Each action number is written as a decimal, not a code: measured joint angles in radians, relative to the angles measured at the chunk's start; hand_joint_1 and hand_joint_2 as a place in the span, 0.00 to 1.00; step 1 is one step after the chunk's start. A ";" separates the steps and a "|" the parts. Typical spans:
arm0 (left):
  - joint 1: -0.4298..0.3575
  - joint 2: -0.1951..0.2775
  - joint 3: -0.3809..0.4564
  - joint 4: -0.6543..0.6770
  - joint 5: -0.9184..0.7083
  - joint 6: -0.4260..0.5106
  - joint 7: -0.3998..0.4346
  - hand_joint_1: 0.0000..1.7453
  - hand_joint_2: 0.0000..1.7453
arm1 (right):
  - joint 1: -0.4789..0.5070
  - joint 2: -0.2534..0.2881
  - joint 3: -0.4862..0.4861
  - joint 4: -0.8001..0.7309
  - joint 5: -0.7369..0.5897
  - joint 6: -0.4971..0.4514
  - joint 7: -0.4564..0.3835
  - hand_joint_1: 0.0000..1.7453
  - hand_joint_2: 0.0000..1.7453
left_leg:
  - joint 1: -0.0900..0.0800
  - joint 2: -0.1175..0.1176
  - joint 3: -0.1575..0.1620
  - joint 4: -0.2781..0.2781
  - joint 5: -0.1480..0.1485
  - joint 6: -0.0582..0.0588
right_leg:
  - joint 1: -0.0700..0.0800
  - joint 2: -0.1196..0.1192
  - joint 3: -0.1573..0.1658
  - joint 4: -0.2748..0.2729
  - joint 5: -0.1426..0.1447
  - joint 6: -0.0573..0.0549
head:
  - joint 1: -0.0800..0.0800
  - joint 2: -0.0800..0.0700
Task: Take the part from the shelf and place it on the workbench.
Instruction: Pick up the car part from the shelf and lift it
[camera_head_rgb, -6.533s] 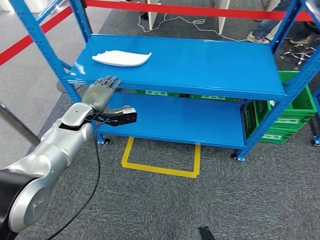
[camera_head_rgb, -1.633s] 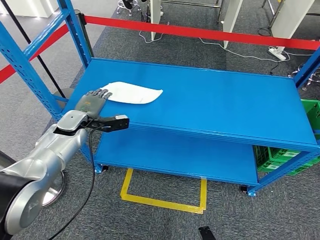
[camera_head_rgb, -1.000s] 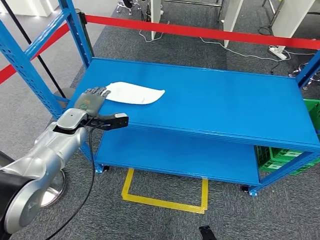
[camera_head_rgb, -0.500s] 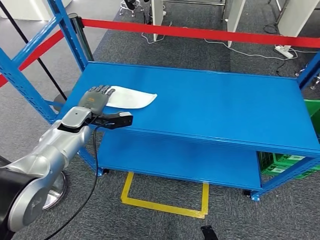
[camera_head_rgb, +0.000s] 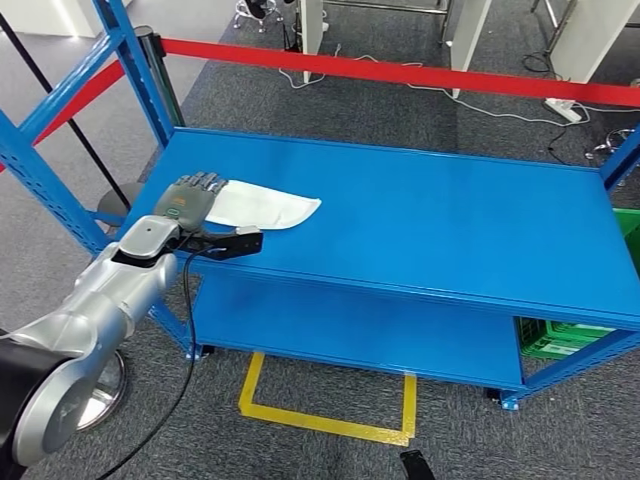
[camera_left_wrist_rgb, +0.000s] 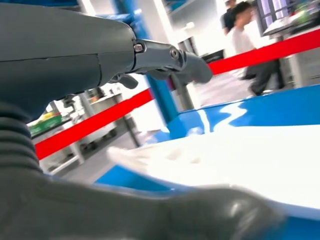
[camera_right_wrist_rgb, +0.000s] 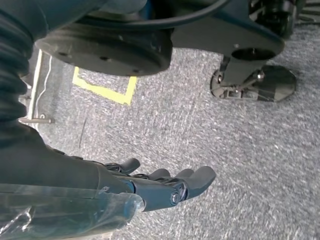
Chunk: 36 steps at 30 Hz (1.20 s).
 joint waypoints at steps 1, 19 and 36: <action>0.000 0.001 0.000 0.000 0.001 -0.001 -0.001 0.00 1.00 | 0.000 0.000 -0.001 0.000 0.000 0.000 0.000 0.00 1.00 | 0.000 -0.002 0.000 0.000 -0.001 0.002 | 0.000 -0.002 0.003 -0.005 0.000 0.000 | 0.000 0.000; 0.004 0.006 0.000 0.001 0.005 -0.028 -0.036 0.00 1.00 | -0.003 0.000 -0.009 0.000 0.005 0.001 -0.002 0.00 1.00 | 0.000 -0.005 0.002 0.000 -0.003 0.013 | 0.001 -0.006 0.013 -0.021 0.004 0.024 | 0.000 0.000; 0.037 0.028 0.008 0.004 0.036 -0.099 -0.029 0.00 1.00 | -0.004 0.000 -0.009 0.000 0.018 0.005 -0.001 0.00 1.00 | 0.001 -0.005 0.002 0.000 -0.002 0.013 | 0.002 -0.006 0.013 -0.021 0.004 0.024 | 0.000 0.000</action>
